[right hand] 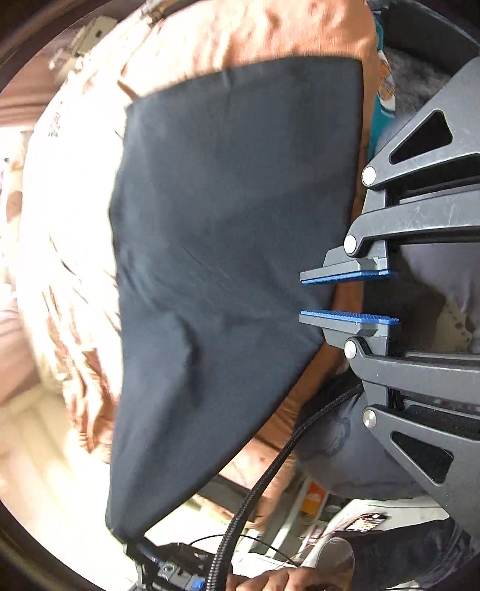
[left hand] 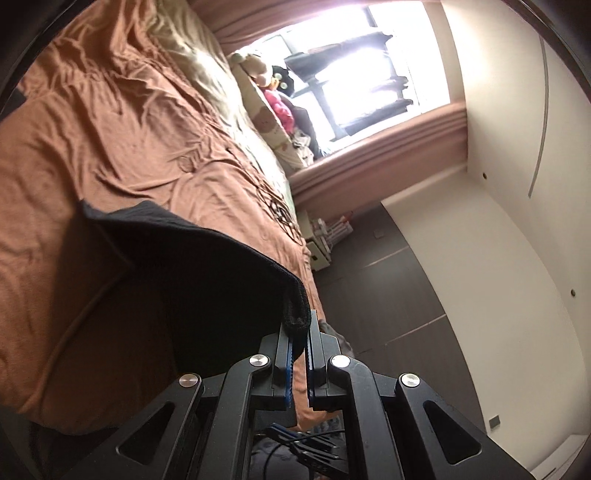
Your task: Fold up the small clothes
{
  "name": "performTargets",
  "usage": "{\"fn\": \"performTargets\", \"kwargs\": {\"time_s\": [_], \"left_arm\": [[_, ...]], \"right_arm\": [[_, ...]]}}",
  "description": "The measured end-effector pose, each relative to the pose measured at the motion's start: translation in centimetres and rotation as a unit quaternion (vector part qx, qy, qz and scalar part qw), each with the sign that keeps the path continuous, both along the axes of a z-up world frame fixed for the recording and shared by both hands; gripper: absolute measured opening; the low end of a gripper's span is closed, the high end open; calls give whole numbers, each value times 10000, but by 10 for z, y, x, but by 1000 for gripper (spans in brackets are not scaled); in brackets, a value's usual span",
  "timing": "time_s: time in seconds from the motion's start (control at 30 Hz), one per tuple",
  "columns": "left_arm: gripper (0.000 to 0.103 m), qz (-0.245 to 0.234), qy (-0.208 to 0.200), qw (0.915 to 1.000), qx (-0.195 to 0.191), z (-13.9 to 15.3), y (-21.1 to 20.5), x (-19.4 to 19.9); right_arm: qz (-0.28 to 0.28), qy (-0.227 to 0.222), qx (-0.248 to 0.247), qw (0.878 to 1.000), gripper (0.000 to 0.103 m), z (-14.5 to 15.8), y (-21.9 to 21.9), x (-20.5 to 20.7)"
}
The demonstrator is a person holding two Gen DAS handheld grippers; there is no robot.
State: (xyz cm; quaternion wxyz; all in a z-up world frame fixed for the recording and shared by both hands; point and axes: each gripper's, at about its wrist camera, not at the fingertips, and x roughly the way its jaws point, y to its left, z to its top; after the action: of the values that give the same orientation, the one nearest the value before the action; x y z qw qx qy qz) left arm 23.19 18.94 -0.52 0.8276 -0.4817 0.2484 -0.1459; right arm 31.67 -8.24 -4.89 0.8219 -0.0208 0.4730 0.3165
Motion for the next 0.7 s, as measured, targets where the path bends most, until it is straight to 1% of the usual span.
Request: {"fn": "performTargets", "kwargs": {"time_s": [0.03,0.07,0.1,0.13,0.27,0.4,0.5,0.7], "left_arm": [[5,-45,-3,10000,38,4,-4,5],[5,-114,-9,9999,95,9,-13,10],[5,-165,-12,9998,140,12,-18,14],[5,-223,-14,9996,194,16,-26,18],[5,-478,12,9979,440,29,-57,40],[5,-751,100,9949,663,32,-92,55],[5,-949,170,9921,800,31,-116,66],[5,-1308,377,9856,1006,21,-160,94]], "right_arm": [[-45,-63,60,10000,33,5,-9,-3],[-102,-130,147,9998,43,11,-19,-7],[-160,-200,235,9994,57,16,-29,-8],[-218,-283,321,9988,59,20,-38,-9],[-419,-475,581,9963,59,26,-76,-16],[-684,-408,788,9937,59,21,-110,-15],[-825,-379,931,9915,59,16,-133,-18],[-1096,-260,1057,9880,59,-2,-158,-20]]}}
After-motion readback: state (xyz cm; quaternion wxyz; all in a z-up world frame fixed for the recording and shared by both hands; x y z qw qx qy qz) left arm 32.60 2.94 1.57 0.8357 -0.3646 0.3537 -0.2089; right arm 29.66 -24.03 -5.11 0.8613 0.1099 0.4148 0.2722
